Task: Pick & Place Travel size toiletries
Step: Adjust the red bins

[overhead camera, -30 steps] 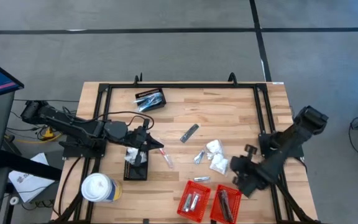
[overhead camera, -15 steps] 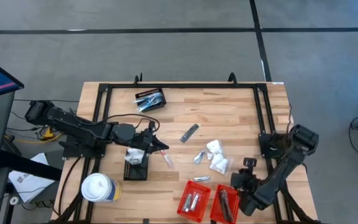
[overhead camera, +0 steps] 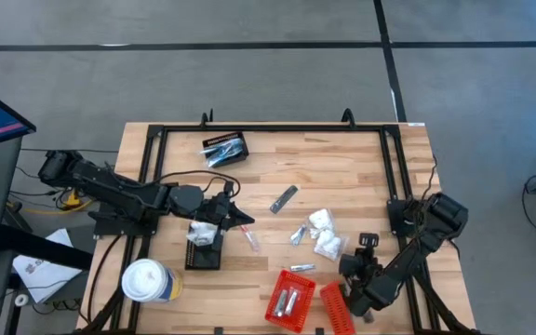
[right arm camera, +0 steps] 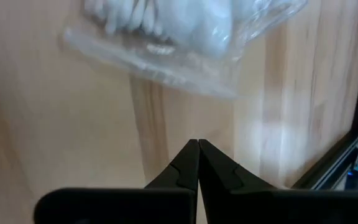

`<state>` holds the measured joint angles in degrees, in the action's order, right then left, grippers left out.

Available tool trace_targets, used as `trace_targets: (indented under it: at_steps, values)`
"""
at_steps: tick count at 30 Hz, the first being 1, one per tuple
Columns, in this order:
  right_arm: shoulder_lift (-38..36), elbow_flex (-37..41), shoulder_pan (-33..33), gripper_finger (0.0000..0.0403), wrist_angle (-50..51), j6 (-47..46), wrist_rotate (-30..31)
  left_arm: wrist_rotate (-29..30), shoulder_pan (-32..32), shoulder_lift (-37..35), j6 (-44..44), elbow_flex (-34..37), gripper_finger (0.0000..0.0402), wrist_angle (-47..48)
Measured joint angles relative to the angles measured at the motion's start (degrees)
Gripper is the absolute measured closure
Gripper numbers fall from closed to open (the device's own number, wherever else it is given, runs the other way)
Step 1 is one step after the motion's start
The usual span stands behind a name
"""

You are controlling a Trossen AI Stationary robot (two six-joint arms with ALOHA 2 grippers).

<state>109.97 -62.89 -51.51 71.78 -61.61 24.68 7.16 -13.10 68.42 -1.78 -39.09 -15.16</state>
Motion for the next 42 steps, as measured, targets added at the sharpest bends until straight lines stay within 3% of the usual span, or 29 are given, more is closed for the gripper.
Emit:
trace_targets:
  at_steps: [15,24,29,38,42]
  values:
    - [-12.4,-0.7,2.6,0.0403,-1.0,-2.1,-0.4,0.0,0.0,0.0,0.0,0.0,0.0399,0.0]
    - [-15.5,-13.0,2.4,0.0403,-4.6,0.7,0.4,0.0,0.0,0.0,0.0,0.0,0.0399,0.0]
    - [-11.8,-20.1,3.6,0.0403,-11.4,10.2,-3.4,0.0,0.0,0.0,-0.3,0.0,0.0399,0.0]
    - [2.3,-31.3,7.5,0.0403,-7.1,20.8,-12.4,0.0,0.0,0.0,-1.6,0.0,0.0399,0.1]
    - [6.8,-37.2,8.5,0.0403,-2.2,24.7,-13.5,0.0,0.0,0.0,-1.6,0.0,0.0399,0.1]
